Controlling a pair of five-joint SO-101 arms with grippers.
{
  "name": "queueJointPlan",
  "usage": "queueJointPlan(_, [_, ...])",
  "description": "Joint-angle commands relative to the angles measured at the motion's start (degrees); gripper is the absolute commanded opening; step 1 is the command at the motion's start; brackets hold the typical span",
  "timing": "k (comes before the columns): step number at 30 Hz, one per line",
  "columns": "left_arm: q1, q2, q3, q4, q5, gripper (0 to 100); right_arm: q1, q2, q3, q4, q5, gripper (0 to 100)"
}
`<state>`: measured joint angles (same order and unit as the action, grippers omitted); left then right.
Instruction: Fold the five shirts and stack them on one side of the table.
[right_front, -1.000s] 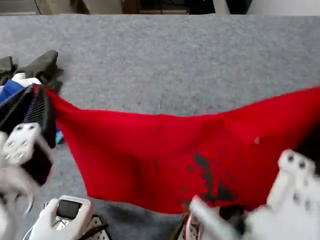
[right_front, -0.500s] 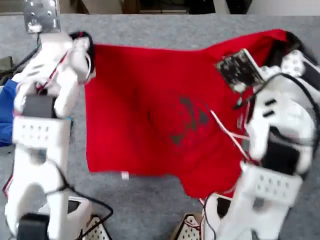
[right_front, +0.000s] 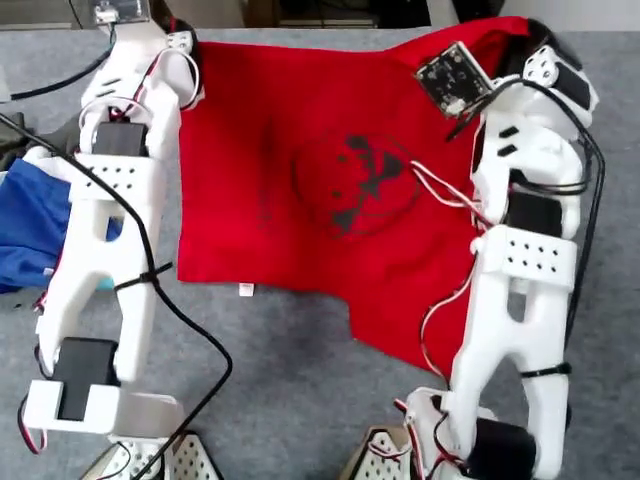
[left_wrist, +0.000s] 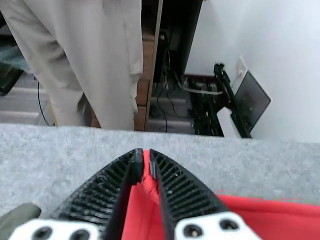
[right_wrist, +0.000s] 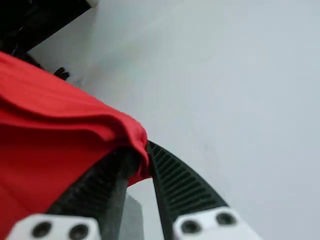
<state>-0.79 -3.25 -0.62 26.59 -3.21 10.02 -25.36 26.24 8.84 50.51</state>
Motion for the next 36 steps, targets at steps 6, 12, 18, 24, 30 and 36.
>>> queueJointPlan(6, [-0.97, -0.22, -3.87, 18.11, -0.79, 2, -0.31, -11.56, -3.47, 32.26, 0.88, 0.4])
queueJointPlan(12, [0.18, -0.31, -3.87, 35.08, -6.95, 2, -0.04, -21.41, -0.75, 47.47, 5.1, 0.4])
queueJointPlan(18, [1.49, -0.22, -3.16, 46.07, -9.58, 2, -0.13, -33.63, 8.4, 55.74, 8.53, 0.4])
queueJointPlan(24, [3.08, -0.22, 4.75, 46.77, -9.67, 2, 1.27, -47.08, 19.82, 61.19, 9.32, 0.4])
queueJointPlan(30, [3.52, -0.22, 11.43, 46.77, -9.67, 2, 1.8, -57.63, 27.21, 68.84, 10.64, 0.4])
queueJointPlan(36, [3.6, -0.31, 15.91, 43.87, -9.67, 2, 1.8, -64.84, 33.36, 72.62, 12.48, 0.4])
